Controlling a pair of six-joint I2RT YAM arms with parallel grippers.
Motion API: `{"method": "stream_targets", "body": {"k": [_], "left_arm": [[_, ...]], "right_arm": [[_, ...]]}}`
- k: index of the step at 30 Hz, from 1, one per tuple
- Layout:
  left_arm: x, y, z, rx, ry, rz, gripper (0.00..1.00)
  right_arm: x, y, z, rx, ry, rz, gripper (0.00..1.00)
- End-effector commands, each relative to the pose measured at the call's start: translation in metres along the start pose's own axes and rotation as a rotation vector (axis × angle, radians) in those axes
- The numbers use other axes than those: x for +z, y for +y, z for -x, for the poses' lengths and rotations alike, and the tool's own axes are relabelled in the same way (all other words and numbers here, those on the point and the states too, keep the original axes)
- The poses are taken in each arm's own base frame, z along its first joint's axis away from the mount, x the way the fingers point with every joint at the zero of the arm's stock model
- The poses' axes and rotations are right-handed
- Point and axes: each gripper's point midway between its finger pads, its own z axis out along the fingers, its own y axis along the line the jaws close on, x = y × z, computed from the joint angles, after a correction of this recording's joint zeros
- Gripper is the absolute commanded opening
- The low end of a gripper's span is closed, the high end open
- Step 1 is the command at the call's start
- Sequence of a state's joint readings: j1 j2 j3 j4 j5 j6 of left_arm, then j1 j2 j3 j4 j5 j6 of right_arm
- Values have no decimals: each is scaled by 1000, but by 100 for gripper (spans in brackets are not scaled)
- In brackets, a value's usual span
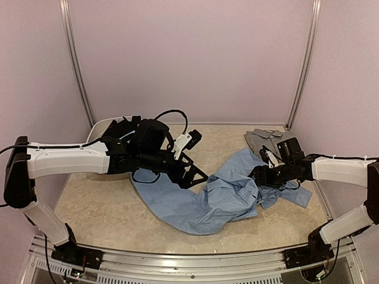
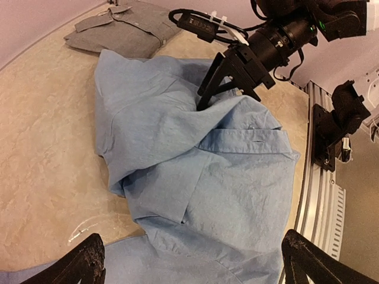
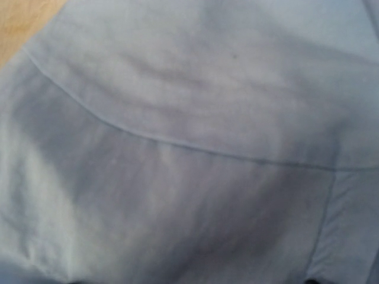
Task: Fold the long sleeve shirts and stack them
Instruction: Flatten out the crumpled shirt at the center of the board.
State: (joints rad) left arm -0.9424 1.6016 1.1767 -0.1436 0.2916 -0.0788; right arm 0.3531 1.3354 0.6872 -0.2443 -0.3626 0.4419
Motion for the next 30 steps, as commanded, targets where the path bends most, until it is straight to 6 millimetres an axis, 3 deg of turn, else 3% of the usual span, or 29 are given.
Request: {"method": "stream_targets", "body": {"k": [1,4,12,15,18,23,25,28,30], "left_arm": [[-10,22,18,-45,-83,80,99],[-13,32,19,-62,-94,105,99],[-23,68,17,-156,-102,224,99],[-33,93,17,-240,-119,265,99],[-49,128,14,-366,-165,307,99],[-103,175,17,-563,-337,319,99],[-127,188,19,-582,-385,354,99],[-162,197,28,-558,-438,430,99],[-178,197,33,-534,-455,467,99]], "right_arm": [[10,9,-9,-4,19,47,80],[17,13,-17,-17,42,55,73],[17,24,-14,-54,40,93,3],[8,43,2,-135,7,108,0],[-6,88,34,-288,-42,139,0],[-26,188,74,-516,-101,273,0],[-26,236,74,-609,-88,355,0],[-32,309,48,-772,-42,465,0],[-38,335,25,-851,-2,493,0]]}}
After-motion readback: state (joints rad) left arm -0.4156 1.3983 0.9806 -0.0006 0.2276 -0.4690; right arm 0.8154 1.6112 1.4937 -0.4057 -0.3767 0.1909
